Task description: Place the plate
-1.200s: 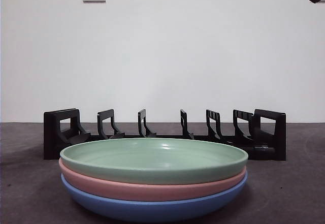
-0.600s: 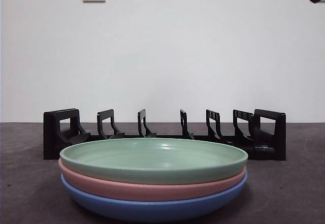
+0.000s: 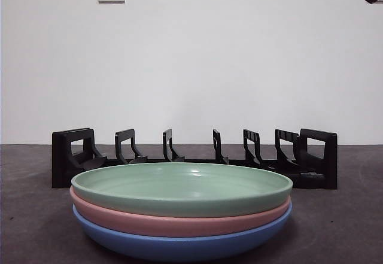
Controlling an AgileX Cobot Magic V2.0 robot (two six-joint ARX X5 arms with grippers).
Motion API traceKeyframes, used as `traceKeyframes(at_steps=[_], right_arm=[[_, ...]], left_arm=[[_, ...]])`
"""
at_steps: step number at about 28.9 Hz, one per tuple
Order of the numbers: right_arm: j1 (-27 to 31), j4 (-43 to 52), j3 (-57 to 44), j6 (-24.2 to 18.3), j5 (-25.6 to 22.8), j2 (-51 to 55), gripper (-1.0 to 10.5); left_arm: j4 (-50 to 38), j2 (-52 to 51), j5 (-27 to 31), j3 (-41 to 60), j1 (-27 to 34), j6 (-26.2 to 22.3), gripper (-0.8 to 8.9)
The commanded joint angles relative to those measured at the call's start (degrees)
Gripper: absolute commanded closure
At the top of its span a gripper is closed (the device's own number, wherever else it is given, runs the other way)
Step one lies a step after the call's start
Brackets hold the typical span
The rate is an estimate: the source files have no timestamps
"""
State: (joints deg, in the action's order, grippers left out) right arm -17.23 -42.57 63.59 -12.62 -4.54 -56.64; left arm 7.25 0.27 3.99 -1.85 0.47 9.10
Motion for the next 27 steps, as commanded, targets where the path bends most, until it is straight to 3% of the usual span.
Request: traceKeyframes(at_steps=[1,10,14,17,23,27], right_arm=[[-0.24,0.59,0.96,0.42,0.02,-0.22,9.2],[-0.24,0.59,0.96,0.42,0.02,-0.22,9.2],[-0.11,0.61,0.96,-1.60,-0.42,-0.17,9.2],[1.60,2.75,-1.49,-0.04,0.28,2.25,9.2],[6.56,29.79,-26.75,5.22,0.22,18.99,9.2],[8.83,37.99,-43.98,9.77,0.20,32.89,9.2]], left_arm=[[-0.85,-0.09,-0.26,1.11,0.04,0.42,8.06],[-0.85,-0.09,-0.26,1.11,0.04,0.42,8.06],[-0.85,-0.09,-0.26,1.11,0.04,0.42,8.06],[-0.85,-0.09,-0.26,1.11,0.04,0.42,8.06],[-0.85,-0.09,-0.26,1.11,0.04,0.42,8.06],[-0.85,-0.09,-0.26,1.11,0.04,0.42,8.06]])
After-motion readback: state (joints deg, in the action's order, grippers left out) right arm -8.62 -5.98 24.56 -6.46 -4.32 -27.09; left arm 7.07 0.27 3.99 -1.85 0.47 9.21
